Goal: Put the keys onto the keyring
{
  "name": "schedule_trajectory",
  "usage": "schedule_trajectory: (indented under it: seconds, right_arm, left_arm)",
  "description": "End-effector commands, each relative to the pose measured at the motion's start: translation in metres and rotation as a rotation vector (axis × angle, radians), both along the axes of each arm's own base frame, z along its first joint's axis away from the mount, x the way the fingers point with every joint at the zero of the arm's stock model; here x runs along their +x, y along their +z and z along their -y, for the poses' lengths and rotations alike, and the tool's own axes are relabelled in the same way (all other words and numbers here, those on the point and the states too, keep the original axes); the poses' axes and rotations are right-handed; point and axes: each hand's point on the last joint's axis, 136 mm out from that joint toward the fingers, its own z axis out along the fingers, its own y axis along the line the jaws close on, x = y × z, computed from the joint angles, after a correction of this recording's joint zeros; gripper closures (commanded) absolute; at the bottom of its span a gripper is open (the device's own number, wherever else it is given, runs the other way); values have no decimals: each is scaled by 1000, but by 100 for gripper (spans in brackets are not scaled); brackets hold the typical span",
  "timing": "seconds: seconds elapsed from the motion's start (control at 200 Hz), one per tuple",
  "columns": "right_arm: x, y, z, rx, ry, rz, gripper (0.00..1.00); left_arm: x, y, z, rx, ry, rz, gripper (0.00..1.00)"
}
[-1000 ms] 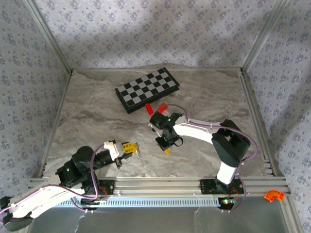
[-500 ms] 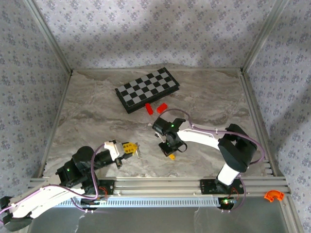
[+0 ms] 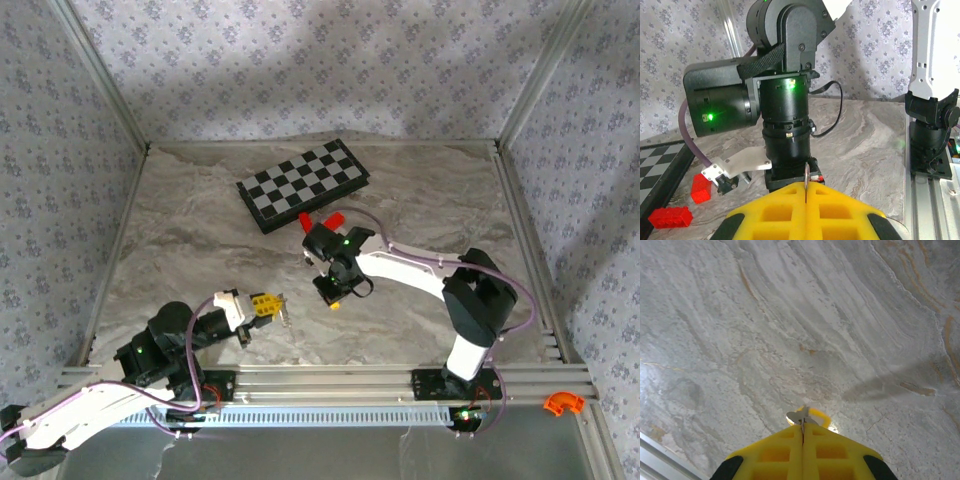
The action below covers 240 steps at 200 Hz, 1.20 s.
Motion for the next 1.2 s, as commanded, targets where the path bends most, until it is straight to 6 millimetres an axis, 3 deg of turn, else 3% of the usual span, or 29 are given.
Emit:
schedule_trajectory:
  seconds: [0.0, 0.185, 0.205, 0.775, 1.194]
  right_arm:
    - [-4, -7, 1, -5, 22, -22, 100]
    - [-7, -8, 5, 2, -1, -19, 100]
    - [-13, -17, 13, -22, -4, -40, 100]
    - [-56, -36, 49, -88, -73, -107, 100]
    - [-81, -48, 74, -249, -5, -201, 100]
  left_arm:
    - [-3, 14, -2, -40, -6, 31, 100]
    - [-2, 14, -1, -39, -6, 33, 100]
    - [-2, 14, -1, -38, -5, 33, 100]
    - [-3, 15, -1, -41, -9, 36, 100]
    - [-3, 15, -2, -40, -6, 36, 100]
